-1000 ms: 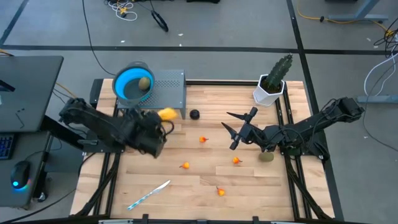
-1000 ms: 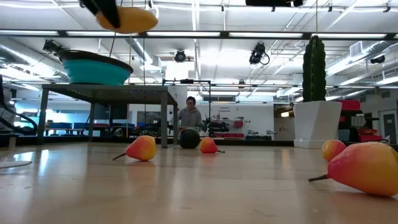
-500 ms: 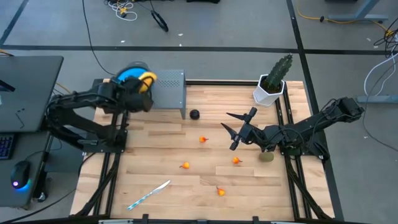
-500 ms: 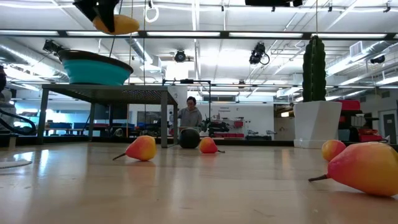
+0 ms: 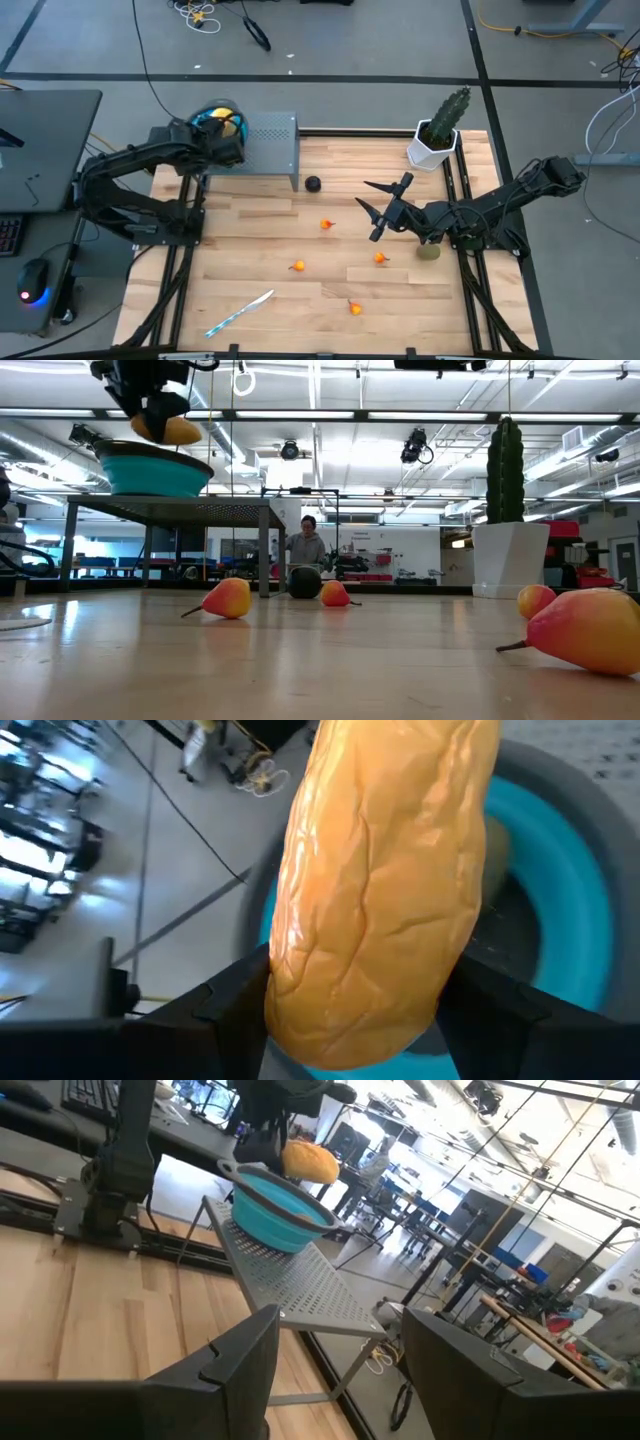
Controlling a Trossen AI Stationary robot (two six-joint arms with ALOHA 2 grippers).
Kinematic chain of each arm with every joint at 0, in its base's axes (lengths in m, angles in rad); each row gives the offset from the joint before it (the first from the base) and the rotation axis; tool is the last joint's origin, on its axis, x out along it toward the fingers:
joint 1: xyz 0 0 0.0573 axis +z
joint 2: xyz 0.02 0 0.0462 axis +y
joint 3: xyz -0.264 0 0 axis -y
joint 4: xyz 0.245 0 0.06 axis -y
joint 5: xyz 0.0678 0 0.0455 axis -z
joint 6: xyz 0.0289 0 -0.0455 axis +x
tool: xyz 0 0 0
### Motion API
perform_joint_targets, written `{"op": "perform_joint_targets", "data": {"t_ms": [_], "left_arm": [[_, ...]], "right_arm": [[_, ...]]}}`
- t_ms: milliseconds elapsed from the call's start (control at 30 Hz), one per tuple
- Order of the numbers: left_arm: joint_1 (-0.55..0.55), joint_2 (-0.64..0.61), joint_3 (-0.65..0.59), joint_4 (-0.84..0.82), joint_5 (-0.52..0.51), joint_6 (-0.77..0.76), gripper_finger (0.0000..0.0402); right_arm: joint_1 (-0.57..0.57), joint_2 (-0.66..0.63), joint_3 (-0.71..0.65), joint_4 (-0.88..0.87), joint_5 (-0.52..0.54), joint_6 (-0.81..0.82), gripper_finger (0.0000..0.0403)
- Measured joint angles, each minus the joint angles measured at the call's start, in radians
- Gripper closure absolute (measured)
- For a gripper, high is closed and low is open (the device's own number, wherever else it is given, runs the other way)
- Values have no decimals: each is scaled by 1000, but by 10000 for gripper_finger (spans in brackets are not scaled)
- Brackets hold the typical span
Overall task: Pick & Place Fruit
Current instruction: Put the yellow mango into the blue strainer bowl on the shelf
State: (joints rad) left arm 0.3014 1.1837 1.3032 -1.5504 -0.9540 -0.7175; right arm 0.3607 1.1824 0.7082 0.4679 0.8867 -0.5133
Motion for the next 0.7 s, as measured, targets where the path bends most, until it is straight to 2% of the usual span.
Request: {"op": "perform_joint_targets", "data": {"t_ms": [100, 267, 367, 700], "left_arm": [[33, -36, -14, 38, -11, 30, 156], [113, -116, -76, 184, 166, 130, 153], [140, -155, -116, 248, 227, 169, 141], [174, -183, -130, 290, 274, 202, 80]], "right_arm": [[-2, 0, 0, 0, 0, 0, 183], [-2, 0, 0, 0, 0, 0, 183], [-2, 0, 0, 0, 0, 0, 183], [-7, 0, 0, -1, 0, 0, 183]]}}
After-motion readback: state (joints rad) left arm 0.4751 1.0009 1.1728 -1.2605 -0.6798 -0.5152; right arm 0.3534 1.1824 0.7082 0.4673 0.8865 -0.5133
